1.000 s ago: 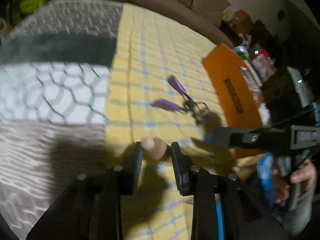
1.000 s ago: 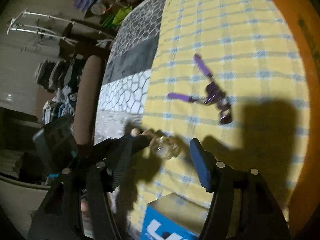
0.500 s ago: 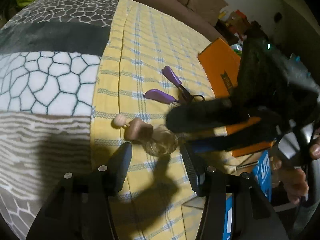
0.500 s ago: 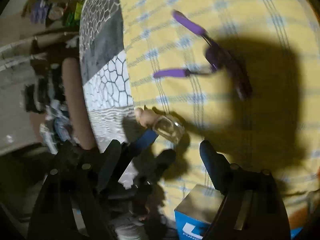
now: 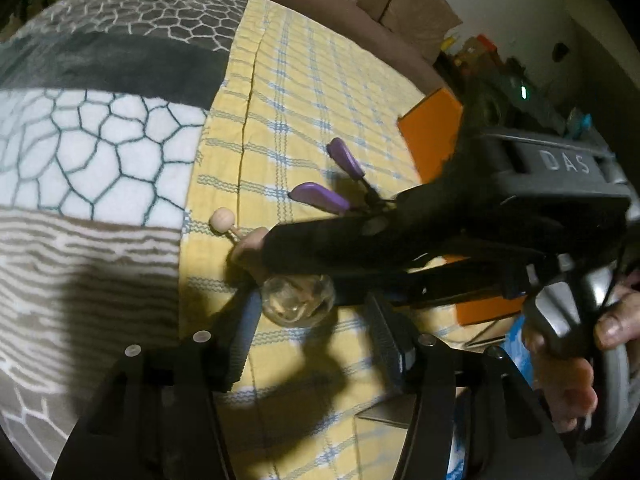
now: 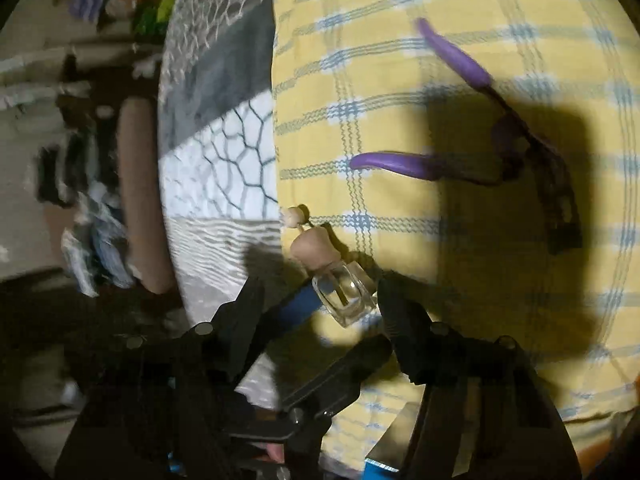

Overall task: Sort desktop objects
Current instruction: 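Lift the bottle with the left gripper while the right gripper closes around it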

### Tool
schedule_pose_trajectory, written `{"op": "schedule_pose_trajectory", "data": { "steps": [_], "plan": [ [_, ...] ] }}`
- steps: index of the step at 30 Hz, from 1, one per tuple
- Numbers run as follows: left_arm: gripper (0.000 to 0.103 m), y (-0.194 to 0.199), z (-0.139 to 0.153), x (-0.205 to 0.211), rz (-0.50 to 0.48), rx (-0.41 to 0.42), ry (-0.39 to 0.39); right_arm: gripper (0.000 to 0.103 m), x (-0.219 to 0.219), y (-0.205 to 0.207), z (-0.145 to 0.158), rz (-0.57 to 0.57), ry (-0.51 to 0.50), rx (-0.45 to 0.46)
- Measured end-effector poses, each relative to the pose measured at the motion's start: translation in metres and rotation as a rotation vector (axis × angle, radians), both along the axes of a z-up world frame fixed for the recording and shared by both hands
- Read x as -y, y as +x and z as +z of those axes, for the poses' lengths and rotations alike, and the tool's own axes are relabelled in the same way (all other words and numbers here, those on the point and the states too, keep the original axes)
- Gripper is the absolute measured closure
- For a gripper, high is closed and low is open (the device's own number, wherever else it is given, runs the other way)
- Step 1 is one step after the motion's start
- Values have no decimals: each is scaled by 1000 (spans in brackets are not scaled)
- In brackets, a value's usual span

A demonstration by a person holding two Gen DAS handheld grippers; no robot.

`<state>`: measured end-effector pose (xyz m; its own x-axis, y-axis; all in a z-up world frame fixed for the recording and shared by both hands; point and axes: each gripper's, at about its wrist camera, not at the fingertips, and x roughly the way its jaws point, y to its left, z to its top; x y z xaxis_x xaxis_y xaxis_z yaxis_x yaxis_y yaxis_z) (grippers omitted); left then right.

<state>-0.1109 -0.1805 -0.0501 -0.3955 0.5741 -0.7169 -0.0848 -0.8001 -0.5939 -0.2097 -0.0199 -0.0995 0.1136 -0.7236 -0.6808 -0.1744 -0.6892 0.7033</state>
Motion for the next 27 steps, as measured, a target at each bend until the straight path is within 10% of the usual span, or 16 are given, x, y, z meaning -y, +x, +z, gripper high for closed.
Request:
{"op": "schedule_pose_trajectory", "data": {
  "steps": [5,14,22,25,27],
  "plan": [
    [67,0,-7,13,45,24,49,47,-6,5,-7,-33,-84,39],
    [67,3,-13,40,141,117,347,47,-20,8,16,-32,-155,-22],
    [67,9,45,24,-66,32,685,41,-59,49,150,191,-50,-703],
    [67,17,75,13,-165,-25,752,6,-59,89,200,385,65,-1017],
    [67,24,91,2,-235,-40,778,2,-60,114,220,498,131,-1152]
  ]
}}
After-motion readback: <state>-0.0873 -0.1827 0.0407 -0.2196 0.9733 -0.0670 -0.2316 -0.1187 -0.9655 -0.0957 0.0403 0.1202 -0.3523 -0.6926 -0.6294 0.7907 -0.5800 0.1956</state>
